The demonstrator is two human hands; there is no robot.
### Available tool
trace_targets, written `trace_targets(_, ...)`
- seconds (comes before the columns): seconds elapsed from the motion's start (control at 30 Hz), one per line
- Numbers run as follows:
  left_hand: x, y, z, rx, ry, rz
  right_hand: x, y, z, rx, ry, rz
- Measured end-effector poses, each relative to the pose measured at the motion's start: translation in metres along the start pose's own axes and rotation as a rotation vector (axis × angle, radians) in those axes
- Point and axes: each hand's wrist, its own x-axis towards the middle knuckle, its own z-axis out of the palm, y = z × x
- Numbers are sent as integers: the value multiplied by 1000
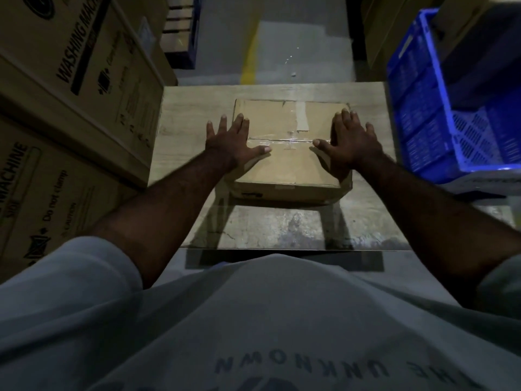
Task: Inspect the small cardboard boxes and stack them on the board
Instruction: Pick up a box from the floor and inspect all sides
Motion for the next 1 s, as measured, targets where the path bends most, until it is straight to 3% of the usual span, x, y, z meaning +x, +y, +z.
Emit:
trace_targets(0.57,13,5,-11,-96,-62,-33,9,-3,15,4,46,-1)
trace_targets(0.67,17,-1,-6,-210,-78,-36,9,-3,15,52,19,13)
trace_targets(0.87,-1,-10,21,-658,60,-167,1,-4,25,641,132,227)
trace_targets(1.0,-2,-5,18,-964,93,-209,2,-2,20,931,74,385)
